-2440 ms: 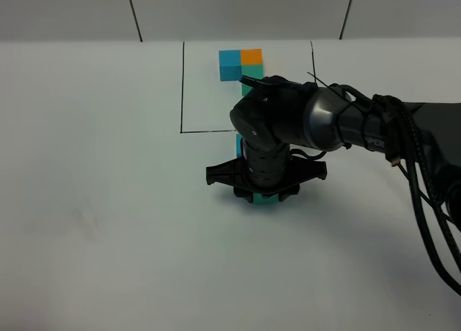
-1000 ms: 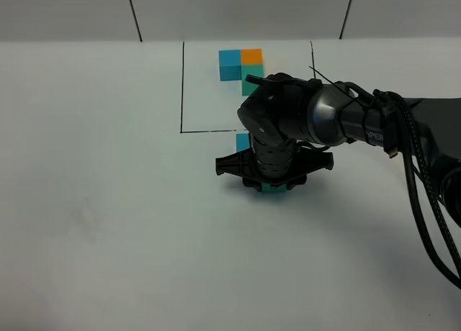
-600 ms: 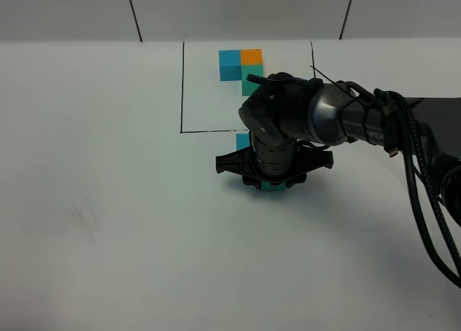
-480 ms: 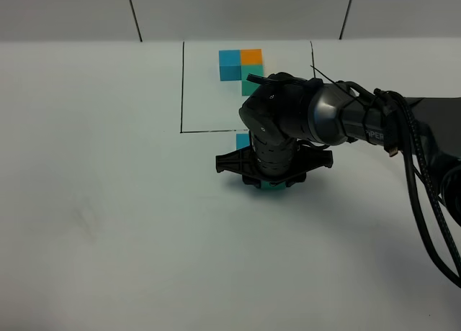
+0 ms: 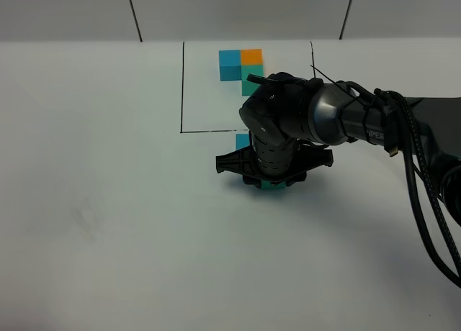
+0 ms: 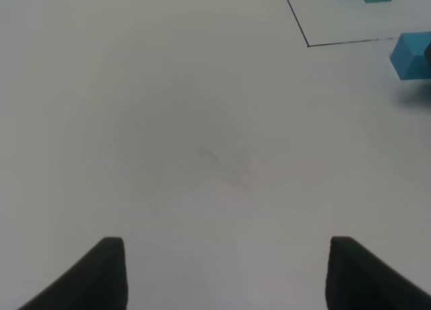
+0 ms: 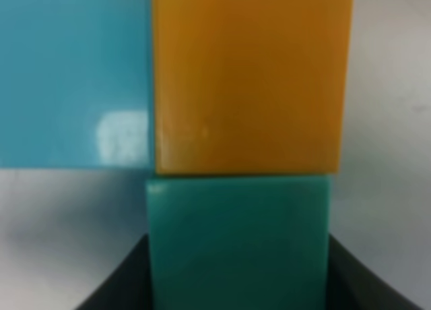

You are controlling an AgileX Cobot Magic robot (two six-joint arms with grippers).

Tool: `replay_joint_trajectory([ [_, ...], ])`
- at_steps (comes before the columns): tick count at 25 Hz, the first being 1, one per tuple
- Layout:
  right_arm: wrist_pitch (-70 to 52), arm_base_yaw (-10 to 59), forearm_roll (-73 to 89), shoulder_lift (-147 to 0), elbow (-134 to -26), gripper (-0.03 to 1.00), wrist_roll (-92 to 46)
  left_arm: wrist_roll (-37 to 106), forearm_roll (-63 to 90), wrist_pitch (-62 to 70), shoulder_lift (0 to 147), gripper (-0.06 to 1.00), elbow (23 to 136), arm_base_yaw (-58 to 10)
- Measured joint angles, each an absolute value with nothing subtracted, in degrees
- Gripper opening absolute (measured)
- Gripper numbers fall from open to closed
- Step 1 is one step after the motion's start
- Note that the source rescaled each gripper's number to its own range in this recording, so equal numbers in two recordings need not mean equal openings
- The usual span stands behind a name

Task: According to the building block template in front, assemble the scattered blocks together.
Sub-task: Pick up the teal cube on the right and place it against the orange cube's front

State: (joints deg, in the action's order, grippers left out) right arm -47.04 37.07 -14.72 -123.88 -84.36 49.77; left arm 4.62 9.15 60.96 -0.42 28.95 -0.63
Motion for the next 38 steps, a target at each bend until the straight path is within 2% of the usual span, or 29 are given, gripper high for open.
replay_joint_trajectory([
  [34, -46.87, 37.07, -14.95, -123.94, -84.36, 0.02, 47.04, 4.62, 9.15, 60.96, -0.42, 0.36, 28.95, -0.63],
  [38, -46.96, 37.07, -14.73, -124.01, -84.36, 0.08, 47.04, 4.62, 9.15, 60.96, -0.42, 0.36, 28.95, -0.63],
])
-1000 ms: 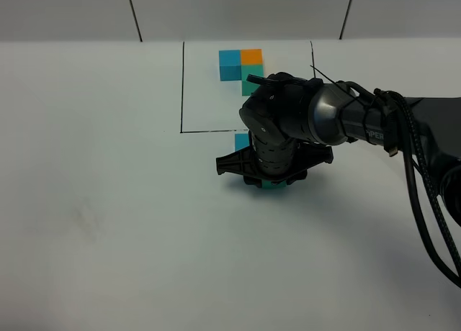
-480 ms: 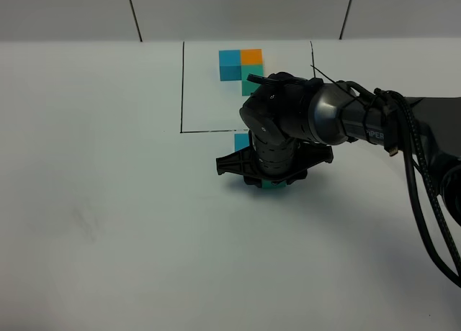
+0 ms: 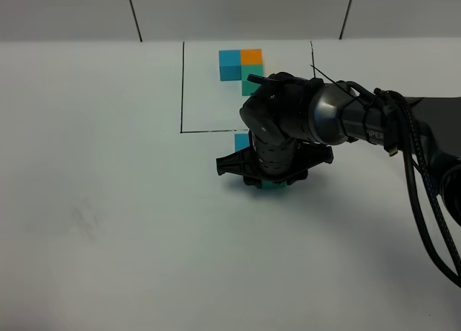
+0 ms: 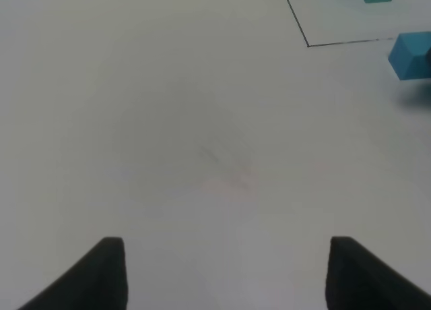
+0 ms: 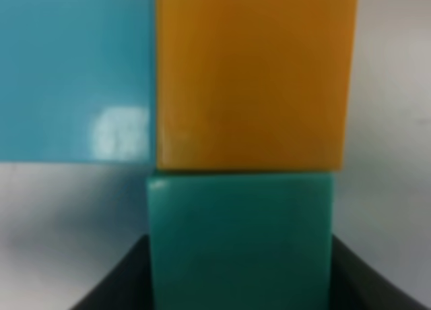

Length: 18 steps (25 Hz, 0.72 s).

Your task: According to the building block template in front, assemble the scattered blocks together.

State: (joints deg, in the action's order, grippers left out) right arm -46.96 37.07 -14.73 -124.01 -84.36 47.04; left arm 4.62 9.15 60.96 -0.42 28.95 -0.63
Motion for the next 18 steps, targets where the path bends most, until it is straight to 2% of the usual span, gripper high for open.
replay_joint_trajectory([
  [4, -47.14, 37.07, -14.37, -123.96, -84.36, 0.35, 47.04, 4.62, 9.15, 60.96, -0.42, 0.36, 28.95, -0.63],
  [8, -47.14, 37.07, -14.21, -122.46, -84.36, 0.75, 46.70, 4.62, 9.15, 60.96, -0.42, 0.36, 28.95, -0.63],
  [10, -47.19, 37.07, -14.13, -121.10, -84.36, 0.91, 45.48, 4.62, 9.15, 60.96, -0.42, 0.36, 28.95, -0.63],
  [13, -47.89, 37.07, -12.70, -118.64, -84.36, 0.99, 42.55, 4.62, 9.15, 60.96, -0.42, 0.36, 28.95, -0.63],
  [18, -49.07, 36.75, -7.88, -114.91, -84.36, 1.00, 33.98, 4.62, 9.15, 60.96, -0.42, 0.36, 28.95, -0.63],
])
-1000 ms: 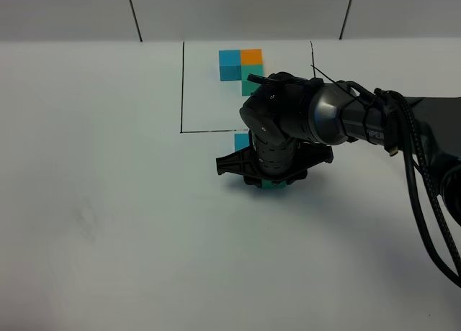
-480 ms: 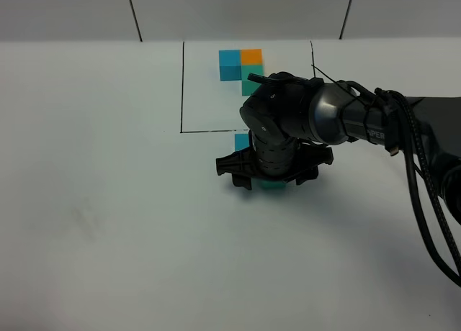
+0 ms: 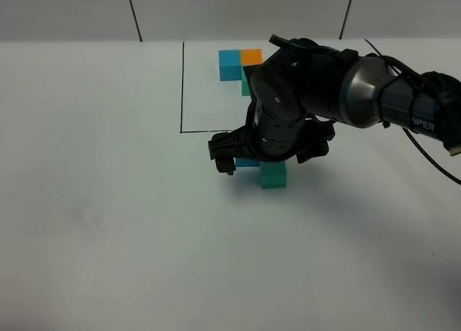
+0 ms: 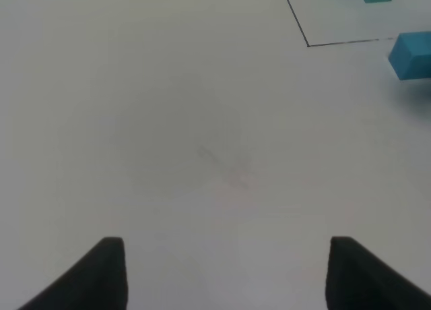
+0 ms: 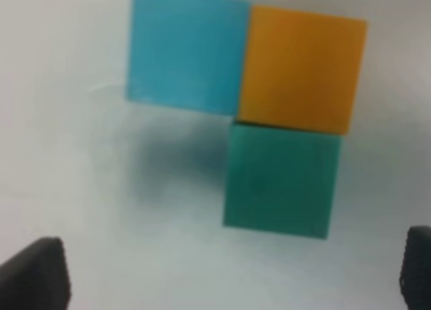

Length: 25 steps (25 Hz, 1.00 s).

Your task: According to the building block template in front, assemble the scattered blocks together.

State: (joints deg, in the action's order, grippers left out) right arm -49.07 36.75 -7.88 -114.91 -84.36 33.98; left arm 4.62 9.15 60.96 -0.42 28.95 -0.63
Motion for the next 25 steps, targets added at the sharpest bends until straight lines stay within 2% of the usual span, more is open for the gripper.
replay_joint_trajectory([
  [9, -51.97, 31.80, -0.61, -111.75, -84.36, 1.00, 23.30, 4.62, 9.15, 60.96, -0.42, 0.36, 28.95, -0.63],
  [25, -52.16, 11.64, 6.12, -109.60, -83.24, 1.00, 3.91, 4.62, 9.15, 60.96, -0.42, 0.36, 28.95, -0.63],
])
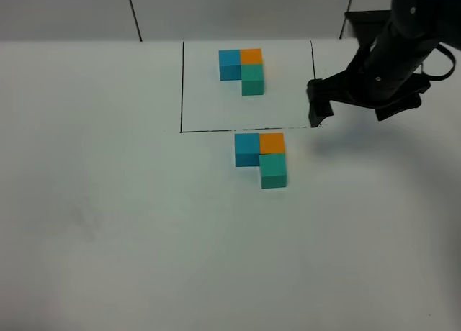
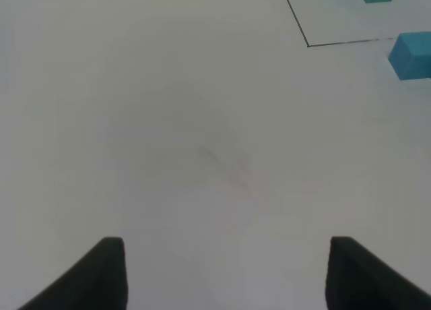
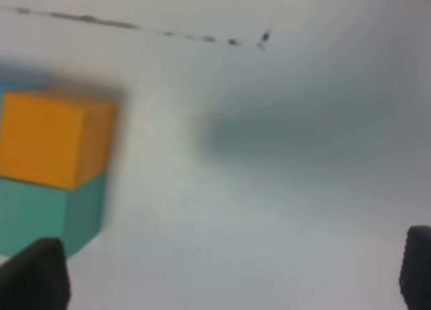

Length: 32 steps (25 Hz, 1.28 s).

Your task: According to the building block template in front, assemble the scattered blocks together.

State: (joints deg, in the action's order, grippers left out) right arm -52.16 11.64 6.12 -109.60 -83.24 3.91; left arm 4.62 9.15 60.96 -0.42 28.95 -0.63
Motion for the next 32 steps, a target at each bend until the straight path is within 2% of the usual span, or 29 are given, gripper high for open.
replay_joint_trajectory([
  [7, -44.63, -1.58, 11.63, -99.03, -70.03, 1.00, -3.90, 4.62, 9.15, 60.96, -0.42, 0.36, 28.95, -0.63],
  [12, -42.22, -6.42, 11.74, -85.77, -61.67, 1.00, -4.51, 4.62, 9.15, 60.96, -0.42, 0.36, 28.95, -0.63],
  [19, -42.37, -5.58, 11.61, -64.96, -51.53, 1.00, -3.71, 4.62, 9.15, 60.96, -0.42, 0.36, 28.95, -0.63],
  [28, -52.34, -3.47, 10.24, -32.21, -38.28, 1.00, 0.00, 4.62, 9.15, 60.96, -0.42, 0.36, 28.95, -0.63],
  [32, -54.93, 1.65, 9.75, -21.24, -33.41, 1.00, 0.76, 4.62, 9.15, 60.96, -0.42, 0.36, 28.95, -0.63],
])
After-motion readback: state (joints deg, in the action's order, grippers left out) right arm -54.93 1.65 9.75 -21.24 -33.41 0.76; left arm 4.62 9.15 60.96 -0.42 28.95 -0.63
